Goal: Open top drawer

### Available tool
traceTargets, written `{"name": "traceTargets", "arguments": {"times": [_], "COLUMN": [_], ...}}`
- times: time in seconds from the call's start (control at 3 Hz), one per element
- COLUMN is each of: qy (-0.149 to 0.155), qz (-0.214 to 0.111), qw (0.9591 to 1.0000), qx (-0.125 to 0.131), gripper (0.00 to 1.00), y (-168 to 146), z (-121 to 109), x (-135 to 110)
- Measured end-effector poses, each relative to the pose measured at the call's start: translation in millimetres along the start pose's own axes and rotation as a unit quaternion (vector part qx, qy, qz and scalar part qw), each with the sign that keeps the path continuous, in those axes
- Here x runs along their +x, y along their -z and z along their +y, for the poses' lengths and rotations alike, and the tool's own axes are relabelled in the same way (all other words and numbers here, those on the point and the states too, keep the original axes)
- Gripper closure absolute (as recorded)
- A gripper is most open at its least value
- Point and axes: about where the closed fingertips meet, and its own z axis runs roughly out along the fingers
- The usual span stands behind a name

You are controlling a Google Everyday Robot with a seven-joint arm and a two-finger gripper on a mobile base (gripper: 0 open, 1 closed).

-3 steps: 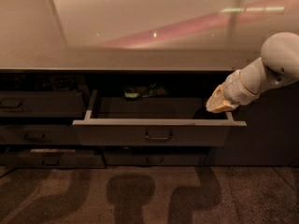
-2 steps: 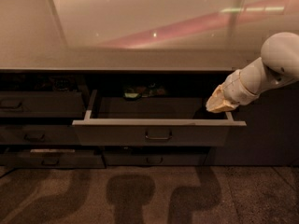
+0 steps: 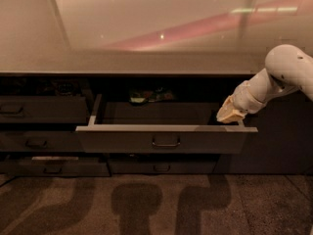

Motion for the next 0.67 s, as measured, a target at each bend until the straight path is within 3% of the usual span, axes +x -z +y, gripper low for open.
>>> {"name": "traceTargets", "arguments": {"times": [0.67], "qy": [0.001], "qz": [0.012], "qw": [0.9999], "qx": [0.003], "gripper": [1.00], "y": [-5.4], "z": [-0.4], "x": [1.2]}}
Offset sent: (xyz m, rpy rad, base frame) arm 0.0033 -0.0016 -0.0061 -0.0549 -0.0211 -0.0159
